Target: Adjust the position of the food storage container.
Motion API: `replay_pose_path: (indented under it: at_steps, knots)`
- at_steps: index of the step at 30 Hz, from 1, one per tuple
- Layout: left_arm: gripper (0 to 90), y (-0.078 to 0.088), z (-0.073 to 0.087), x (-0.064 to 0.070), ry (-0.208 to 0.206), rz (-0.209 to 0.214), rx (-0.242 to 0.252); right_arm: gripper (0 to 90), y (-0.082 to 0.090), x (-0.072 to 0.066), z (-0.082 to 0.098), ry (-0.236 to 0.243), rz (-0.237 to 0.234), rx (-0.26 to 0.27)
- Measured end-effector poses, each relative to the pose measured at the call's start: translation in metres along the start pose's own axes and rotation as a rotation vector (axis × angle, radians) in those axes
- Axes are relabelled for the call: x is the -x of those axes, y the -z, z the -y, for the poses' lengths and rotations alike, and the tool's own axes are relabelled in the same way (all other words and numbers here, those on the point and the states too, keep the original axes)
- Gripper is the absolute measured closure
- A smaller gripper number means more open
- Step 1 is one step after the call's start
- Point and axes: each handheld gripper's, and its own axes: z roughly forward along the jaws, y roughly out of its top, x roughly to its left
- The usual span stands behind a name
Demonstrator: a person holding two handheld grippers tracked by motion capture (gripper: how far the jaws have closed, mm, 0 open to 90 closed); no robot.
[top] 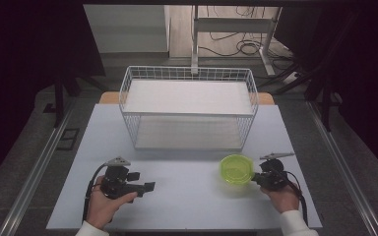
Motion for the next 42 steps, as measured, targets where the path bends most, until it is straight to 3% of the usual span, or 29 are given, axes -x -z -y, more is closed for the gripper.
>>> replay_pose_path:
  at_steps: [42]
  knots:
    - [22.5,0.001,0.001,-0.001,0.006,-0.001,0.003,89.1,-0.058,-0.097,-0.038,0.231,-0.059,0.023]
